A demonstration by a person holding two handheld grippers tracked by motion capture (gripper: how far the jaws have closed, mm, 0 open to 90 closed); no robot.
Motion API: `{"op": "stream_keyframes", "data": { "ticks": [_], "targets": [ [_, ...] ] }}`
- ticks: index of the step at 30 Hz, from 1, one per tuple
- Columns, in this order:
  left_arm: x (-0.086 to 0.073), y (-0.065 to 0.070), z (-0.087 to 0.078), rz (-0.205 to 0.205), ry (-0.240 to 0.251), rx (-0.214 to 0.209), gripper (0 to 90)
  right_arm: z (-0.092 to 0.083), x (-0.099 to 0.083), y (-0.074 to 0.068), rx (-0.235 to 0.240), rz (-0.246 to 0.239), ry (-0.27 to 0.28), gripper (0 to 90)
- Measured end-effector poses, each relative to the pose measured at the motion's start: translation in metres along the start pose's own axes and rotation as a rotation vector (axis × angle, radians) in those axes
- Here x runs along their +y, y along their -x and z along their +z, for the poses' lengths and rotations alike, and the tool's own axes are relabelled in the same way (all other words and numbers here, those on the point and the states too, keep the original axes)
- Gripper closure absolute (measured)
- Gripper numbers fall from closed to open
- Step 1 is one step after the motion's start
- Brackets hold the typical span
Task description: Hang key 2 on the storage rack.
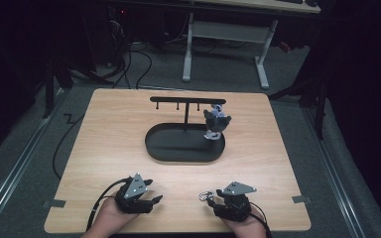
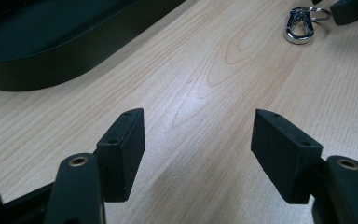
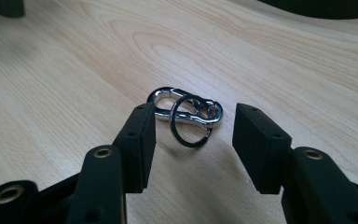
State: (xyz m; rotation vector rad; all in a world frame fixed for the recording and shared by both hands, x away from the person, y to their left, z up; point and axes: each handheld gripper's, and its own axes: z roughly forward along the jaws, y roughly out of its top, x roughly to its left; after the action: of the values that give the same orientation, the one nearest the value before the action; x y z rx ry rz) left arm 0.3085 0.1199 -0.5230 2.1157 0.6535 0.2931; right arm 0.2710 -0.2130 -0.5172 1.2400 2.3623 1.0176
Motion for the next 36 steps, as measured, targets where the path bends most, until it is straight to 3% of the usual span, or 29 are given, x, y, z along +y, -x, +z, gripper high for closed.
{"op": "stream_keyframes", "data": {
  "ticks": [1,2,3,4,6,8,9,11,12,13,14,15,16,17,18,19,20,21,24,25,26,27,29,30,31,32,33,35,36],
  "targets": [
    [0.000,0.000,0.000,-0.004,0.001,0.000,35.7,0.001,0.000,0.000,-0.002,-0.006,-0.005,50.0],
    [0.001,-0.005,-0.002,0.061,-0.022,0.016,35.7,0.002,0.000,-0.001,-0.005,-0.007,-0.010,50.0],
    [0.000,0.000,0.000,-0.010,0.004,-0.001,35.7,0.003,0.000,-0.001,-0.012,-0.010,-0.016,50.1],
    [0.001,-0.006,-0.002,0.060,-0.026,0.014,35.7,0.004,0.000,-0.001,-0.016,-0.015,-0.020,50.5],
    [-0.001,0.001,0.002,-0.023,0.013,-0.004,35.7,0.006,0.000,-0.001,-0.022,-0.019,-0.020,51.5],
    [0.001,-0.005,-0.001,0.064,-0.029,0.012,35.7,0.007,-0.001,-0.001,-0.032,-0.027,-0.026,53.5],
    [0.000,0.000,0.002,-0.004,-0.001,-0.003,35.7,0.007,-0.001,0.000,-0.035,-0.029,-0.029,55.9],
    [0.000,0.000,0.002,-0.007,0.001,-0.004,35.7,0.006,-0.001,0.001,-0.040,-0.022,-0.025,60.6],
    [0.001,-0.005,0.000,0.062,-0.029,0.011,35.7,0.005,-0.002,0.001,-0.038,-0.018,-0.020,64.0],
    [-0.001,0.000,0.002,-0.011,0.003,-0.003,35.7,0.004,-0.002,0.002,-0.037,-0.016,-0.019,68.6],
    [0.001,-0.005,0.000,0.062,-0.030,0.011,35.7,0.003,-0.002,0.003,-0.039,-0.021,-0.014,72.6],
    [-0.001,0.000,0.002,-0.010,0.003,-0.003,35.7,0.002,-0.002,0.003,-0.039,-0.025,-0.010,77.9],
    [0.001,-0.005,0.000,0.063,-0.030,0.012,35.7,0.001,-0.002,0.003,-0.043,-0.030,-0.007,82.5],
    [0.001,-0.005,0.000,0.063,-0.031,0.012,35.7,0.001,-0.002,0.004,-0.050,-0.039,-0.002,88.5],
    [-0.001,0.000,0.003,-0.010,0.004,-0.001,35.7,0.000,-0.002,0.004,-0.057,-0.040,0.000,88.7],
    [0.000,-0.005,0.000,0.065,-0.032,0.013,35.7,0.000,-0.002,0.005,-0.059,-0.039,0.000,89.0],
    [0.000,-0.005,0.000,0.065,-0.032,0.014,35.7,0.000,-0.002,0.005,-0.063,-0.034,0.000,89.0],
    [-0.001,0.000,0.002,-0.009,0.003,0.000,35.7,-0.001,-0.002,0.007,-0.068,-0.032,-0.001,89.1],
    [-0.001,0.000,0.002,-0.018,0.006,-0.002,35.7,-0.005,-0.003,0.013,-0.095,-0.018,0.003,89.1],
    [0.000,-0.006,-0.001,0.063,-0.028,0.016,35.7,-0.007,-0.004,0.016,-0.104,-0.008,0.008,89.1],
    [-0.001,0.000,0.002,-0.020,0.006,-0.002,35.7,-0.008,-0.004,0.018,-0.110,-0.001,0.011,89.1],
    [-0.001,0.001,0.003,-0.037,0.014,-0.005,35.7,-0.011,-0.006,0.022,-0.125,0.015,0.013,89.1],
    [-0.001,0.001,0.003,-0.033,0.012,-0.004,35.7,-0.015,-0.009,0.030,-0.140,0.040,0.018,89.0],
    [0.001,-0.006,0.000,0.064,-0.030,0.016,35.7,-0.017,-0.010,0.033,-0.147,0.048,0.019,89.0],
    [-0.001,0.000,0.003,-0.026,0.011,-0.002,35.7,-0.019,-0.013,0.038,-0.156,0.066,0.017,89.0],
    [0.001,-0.006,0.000,0.066,-0.030,0.016,35.7,-0.021,-0.014,0.041,-0.162,0.074,0.017,89.0],
    [0.000,0.000,0.002,-0.010,0.002,0.001,35.7,-0.024,-0.017,0.045,-0.172,0.087,0.017,89.0],
    [0.000,0.000,0.003,-0.024,0.011,0.001,35.7,-0.028,-0.021,0.051,-0.199,0.102,0.014,89.0],
    [0.001,-0.006,0.000,0.068,-0.031,0.018,35.7,-0.031,-0.022,0.054,-0.207,0.112,0.019,89.0]
  ]
}}
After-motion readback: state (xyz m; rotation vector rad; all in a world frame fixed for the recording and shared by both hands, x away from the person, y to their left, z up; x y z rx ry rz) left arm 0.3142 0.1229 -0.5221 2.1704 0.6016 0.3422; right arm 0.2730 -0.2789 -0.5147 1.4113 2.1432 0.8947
